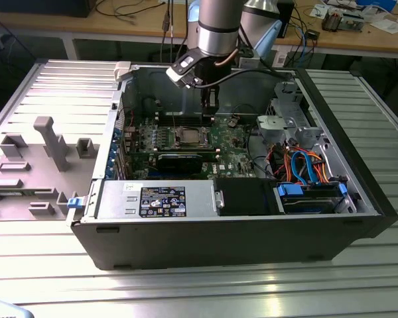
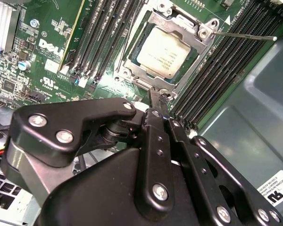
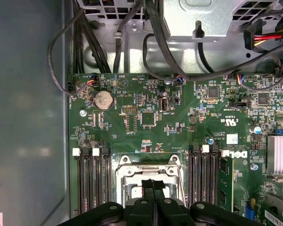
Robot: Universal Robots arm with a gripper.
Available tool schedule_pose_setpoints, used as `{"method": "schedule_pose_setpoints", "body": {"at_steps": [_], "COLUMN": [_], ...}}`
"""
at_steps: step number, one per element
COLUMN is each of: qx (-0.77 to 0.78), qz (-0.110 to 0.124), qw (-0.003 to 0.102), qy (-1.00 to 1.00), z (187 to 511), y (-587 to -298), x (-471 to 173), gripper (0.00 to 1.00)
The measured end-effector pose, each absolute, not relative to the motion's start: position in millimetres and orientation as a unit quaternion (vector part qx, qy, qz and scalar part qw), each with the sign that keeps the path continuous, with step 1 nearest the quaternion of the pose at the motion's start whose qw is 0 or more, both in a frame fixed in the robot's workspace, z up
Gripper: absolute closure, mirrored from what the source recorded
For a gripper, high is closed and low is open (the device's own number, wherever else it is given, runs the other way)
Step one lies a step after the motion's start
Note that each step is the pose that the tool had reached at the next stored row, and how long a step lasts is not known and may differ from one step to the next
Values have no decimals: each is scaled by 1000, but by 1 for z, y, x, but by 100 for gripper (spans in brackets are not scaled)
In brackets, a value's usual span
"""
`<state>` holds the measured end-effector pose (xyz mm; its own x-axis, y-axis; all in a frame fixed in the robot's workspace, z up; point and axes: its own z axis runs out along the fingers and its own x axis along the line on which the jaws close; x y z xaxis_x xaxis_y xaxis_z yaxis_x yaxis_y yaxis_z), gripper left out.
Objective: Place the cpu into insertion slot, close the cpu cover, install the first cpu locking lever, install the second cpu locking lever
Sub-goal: 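Close the cpu cover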
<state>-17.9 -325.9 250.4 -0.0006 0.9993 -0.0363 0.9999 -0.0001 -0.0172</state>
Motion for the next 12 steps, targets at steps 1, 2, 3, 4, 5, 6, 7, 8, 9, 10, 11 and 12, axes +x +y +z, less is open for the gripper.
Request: {"method": "schedule_pose_setpoints", "body": {"at_steps": [1, 2, 3, 4, 5, 6, 7, 8, 9, 10, 11, 12], "qx": [707, 707, 707, 707, 707, 707, 707, 707, 707, 707, 707, 707], "qz": [-19, -19, -19, -19, -19, -19, -19, -19, -19, -19, -19, -19], "qw": [7, 7, 7, 7, 7, 7, 7, 7, 7, 7, 7, 7], "qy": [707, 707, 707, 707, 707, 707, 707, 707, 707, 707, 707, 707], "z": [250, 250, 249, 249, 249, 248, 248, 248, 248, 247, 247, 247], "y": [-326, -326, -326, -326, -326, -326, -326, -326, -325, -325, -325, -325], "x": [-18, -18, -18, -18, -18, -18, -18, -18, -18, -18, -18, -18], "gripper": [89, 89, 89, 89, 89, 89, 89, 89, 89, 89, 89, 89]}}
